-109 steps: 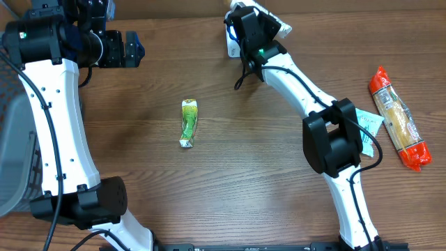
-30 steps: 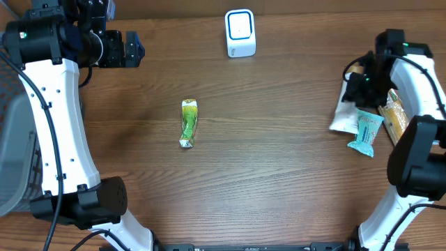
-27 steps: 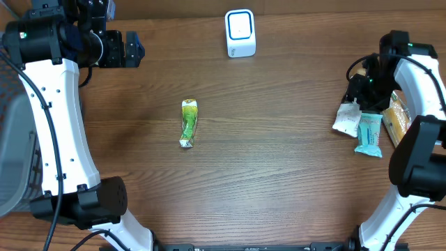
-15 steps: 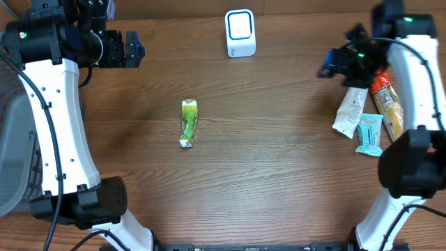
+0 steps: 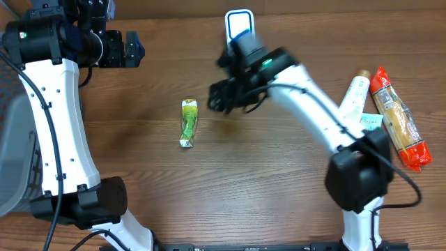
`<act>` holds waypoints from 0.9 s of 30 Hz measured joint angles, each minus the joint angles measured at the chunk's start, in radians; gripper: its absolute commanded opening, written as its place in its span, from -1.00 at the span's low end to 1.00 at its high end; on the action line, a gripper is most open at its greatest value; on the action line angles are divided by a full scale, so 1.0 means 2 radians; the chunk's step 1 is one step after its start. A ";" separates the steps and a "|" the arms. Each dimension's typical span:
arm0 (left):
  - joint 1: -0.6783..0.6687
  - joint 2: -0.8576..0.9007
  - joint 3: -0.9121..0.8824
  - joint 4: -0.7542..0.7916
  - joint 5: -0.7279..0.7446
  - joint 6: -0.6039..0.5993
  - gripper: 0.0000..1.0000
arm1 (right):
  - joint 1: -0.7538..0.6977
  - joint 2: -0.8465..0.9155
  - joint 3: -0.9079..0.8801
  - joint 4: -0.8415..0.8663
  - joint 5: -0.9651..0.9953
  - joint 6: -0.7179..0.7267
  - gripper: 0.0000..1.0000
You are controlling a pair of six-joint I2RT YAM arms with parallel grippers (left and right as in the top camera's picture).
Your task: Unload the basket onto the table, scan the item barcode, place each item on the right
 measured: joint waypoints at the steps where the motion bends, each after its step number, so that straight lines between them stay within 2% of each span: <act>1: 0.000 0.000 0.000 0.000 0.000 0.000 0.99 | 0.017 0.009 -0.002 0.011 0.016 0.011 0.44; 7: 0.000 0.000 0.000 0.000 0.000 0.000 0.99 | 0.095 0.060 -0.007 0.060 0.114 0.048 0.42; 12: 0.000 0.000 0.000 0.000 0.000 0.000 0.99 | 0.120 0.082 -0.007 0.077 0.137 0.068 0.36; 20: 0.000 0.000 0.000 0.000 0.000 0.000 0.99 | 0.092 0.082 -0.004 0.003 0.135 0.092 0.35; 24: 0.000 0.000 0.000 0.000 0.000 0.000 0.99 | 0.044 0.084 -0.004 -0.045 0.146 0.097 0.43; 27: 0.000 0.000 0.000 0.000 0.000 0.000 0.99 | 0.005 0.093 -0.006 -0.054 0.152 0.071 0.48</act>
